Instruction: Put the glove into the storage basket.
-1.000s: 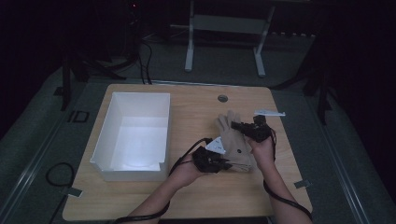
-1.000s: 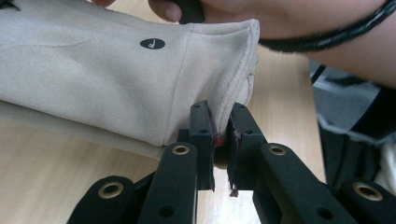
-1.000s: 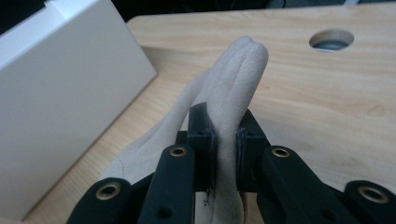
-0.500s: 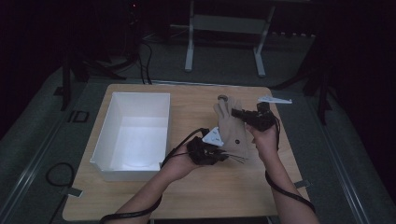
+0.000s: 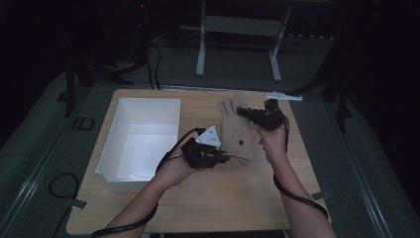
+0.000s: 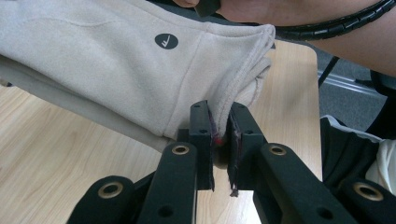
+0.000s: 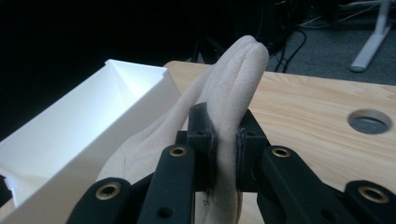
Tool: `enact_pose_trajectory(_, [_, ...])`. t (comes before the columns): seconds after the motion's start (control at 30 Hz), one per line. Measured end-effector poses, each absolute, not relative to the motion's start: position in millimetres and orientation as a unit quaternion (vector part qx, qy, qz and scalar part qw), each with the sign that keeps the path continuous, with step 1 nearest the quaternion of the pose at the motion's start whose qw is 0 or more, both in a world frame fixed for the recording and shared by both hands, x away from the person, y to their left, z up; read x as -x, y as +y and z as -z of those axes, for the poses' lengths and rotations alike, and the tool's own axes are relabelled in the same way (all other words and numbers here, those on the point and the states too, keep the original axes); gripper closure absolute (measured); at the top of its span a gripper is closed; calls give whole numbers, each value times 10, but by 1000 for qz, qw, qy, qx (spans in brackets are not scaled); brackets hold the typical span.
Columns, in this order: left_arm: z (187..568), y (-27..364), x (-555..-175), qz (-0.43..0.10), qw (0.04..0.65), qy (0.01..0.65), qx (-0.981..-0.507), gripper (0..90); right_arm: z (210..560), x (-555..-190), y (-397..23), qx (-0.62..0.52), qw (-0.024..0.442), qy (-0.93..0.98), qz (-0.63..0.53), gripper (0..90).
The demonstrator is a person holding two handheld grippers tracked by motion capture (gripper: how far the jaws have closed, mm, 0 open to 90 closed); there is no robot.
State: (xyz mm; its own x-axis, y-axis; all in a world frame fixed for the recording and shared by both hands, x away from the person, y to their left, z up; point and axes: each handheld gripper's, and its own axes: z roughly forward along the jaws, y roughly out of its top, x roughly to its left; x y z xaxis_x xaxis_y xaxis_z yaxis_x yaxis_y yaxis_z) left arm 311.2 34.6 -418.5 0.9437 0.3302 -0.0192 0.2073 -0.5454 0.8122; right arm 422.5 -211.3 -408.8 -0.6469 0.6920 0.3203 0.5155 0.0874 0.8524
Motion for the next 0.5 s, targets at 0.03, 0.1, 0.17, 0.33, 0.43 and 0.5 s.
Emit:
enact_pose_trajectory(0.03, [4176, 383, -3108, -70, 452, 154, -876, 825, 4079, -4228, -2091, -410, 83, 734, -535, 800])
enact_pose_trajectory(0.1, [4165, 428, -3099, -71, 452, 157, -875, 825, 4052, -4236, -2032, -404, 81, 735, -538, 800])
enact_pose_trajectory(0.17, [4148, 487, -3090, -74, 449, 159, -876, 825, 4018, -4239, -1953, -400, 81, 738, -538, 800])
enact_pose_trajectory(0.33, [4112, 641, -3069, -78, 456, 167, -871, 825, 3964, -4254, -1788, -391, 81, 742, -539, 800])
enact_pose_trajectory(0.43, [4075, 735, -3054, -81, 460, 172, -867, 825, 3937, -4263, -1722, -388, 78, 741, -542, 799])
enact_pose_trajectory(0.5, [4053, 782, -3044, -86, 459, 175, -866, 825, 3912, -4273, -1664, -385, 77, 744, -541, 799])
